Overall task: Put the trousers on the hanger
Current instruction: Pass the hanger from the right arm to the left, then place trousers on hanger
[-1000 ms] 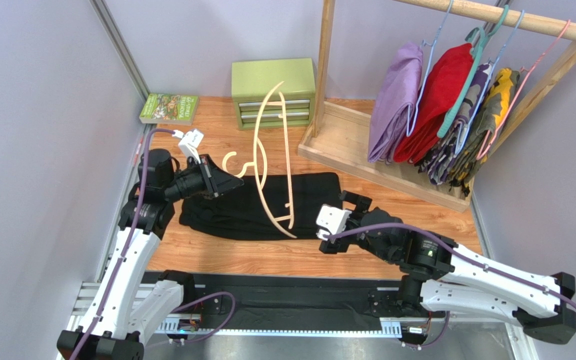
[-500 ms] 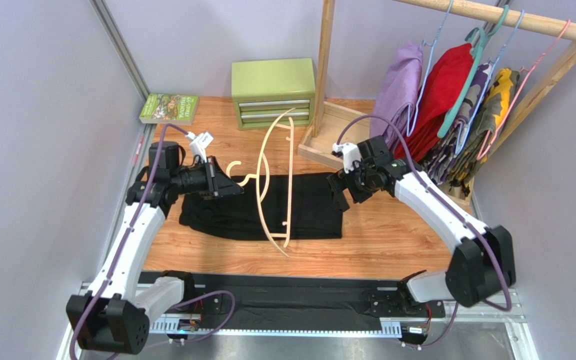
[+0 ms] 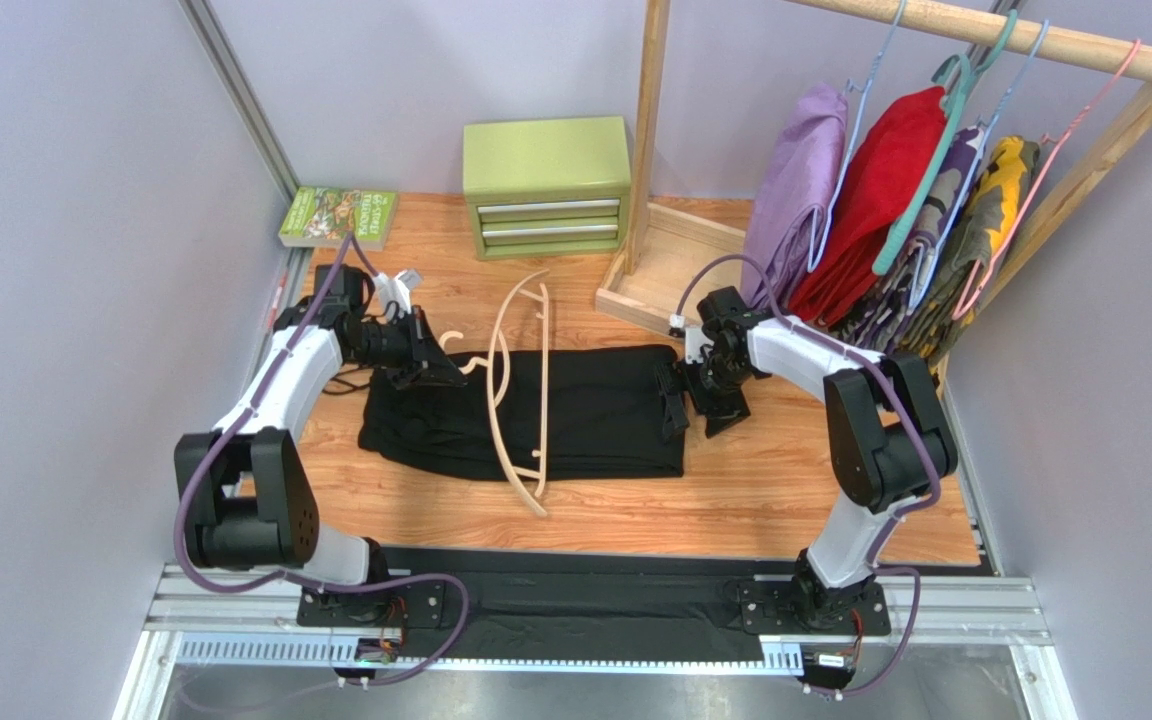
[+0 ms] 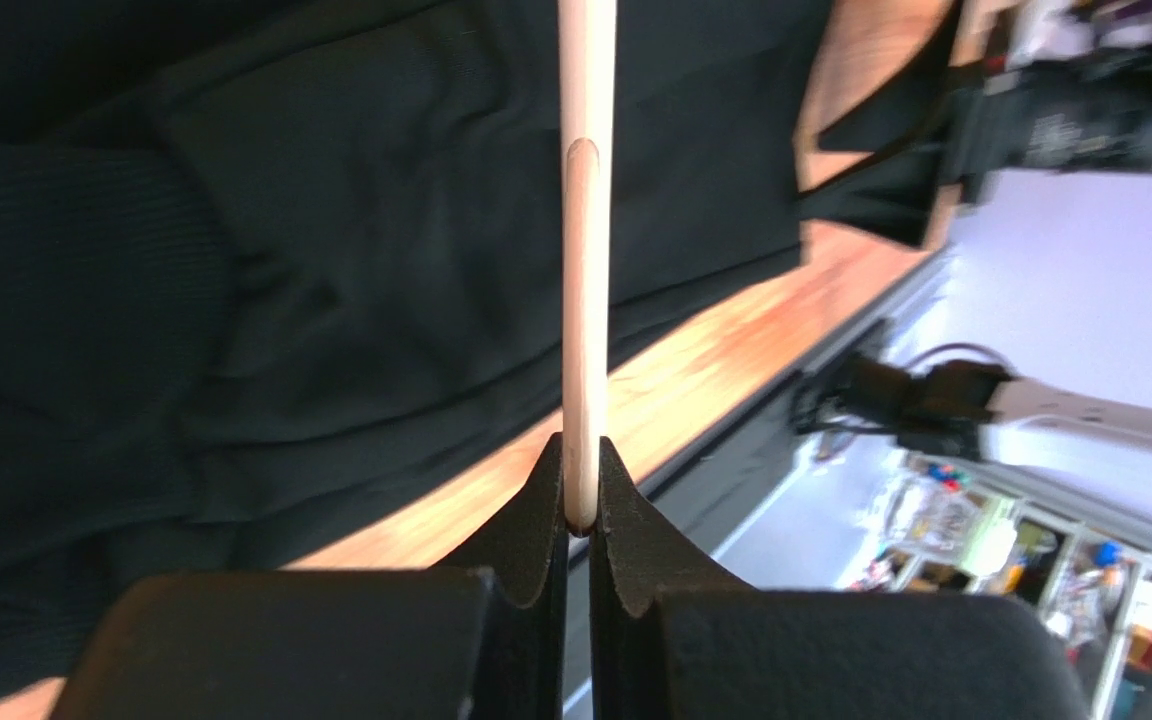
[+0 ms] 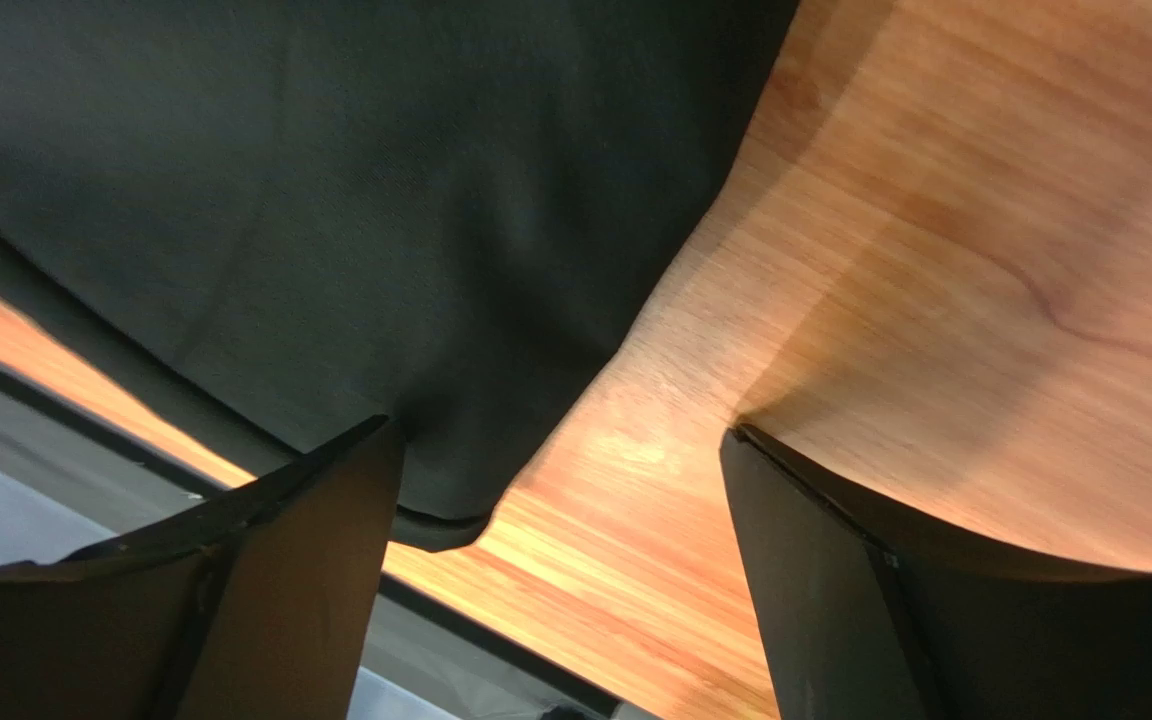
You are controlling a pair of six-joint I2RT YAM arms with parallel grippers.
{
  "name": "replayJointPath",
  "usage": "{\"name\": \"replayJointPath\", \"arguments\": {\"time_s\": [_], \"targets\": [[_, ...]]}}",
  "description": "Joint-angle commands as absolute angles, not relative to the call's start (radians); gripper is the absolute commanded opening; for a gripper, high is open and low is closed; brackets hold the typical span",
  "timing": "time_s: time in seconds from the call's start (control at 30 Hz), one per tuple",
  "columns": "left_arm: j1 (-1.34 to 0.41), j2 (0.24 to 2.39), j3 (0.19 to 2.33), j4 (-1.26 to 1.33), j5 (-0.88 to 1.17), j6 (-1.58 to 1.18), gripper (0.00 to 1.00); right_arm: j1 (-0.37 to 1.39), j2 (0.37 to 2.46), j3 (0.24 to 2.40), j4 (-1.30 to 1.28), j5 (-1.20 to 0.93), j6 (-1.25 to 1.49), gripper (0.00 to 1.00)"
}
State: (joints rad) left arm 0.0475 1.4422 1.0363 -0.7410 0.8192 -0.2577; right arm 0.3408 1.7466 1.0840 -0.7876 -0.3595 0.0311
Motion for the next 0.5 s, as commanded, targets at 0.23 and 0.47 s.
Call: {"name": "replayJointPath", "arguments": {"time_s": [0.23,0.47], "targets": [[0.051,1.473,1.040,-0.752,0.667,-0.129,0.00,0.342,1.884,1.088,-0.615,-0.494,0.136,0.64],[0.052,1.369,1.032,-0.773,0.686,-0.135,0.00,0.339,1.832,1.060,-0.580,-0.526,0.152,0.00]]}}
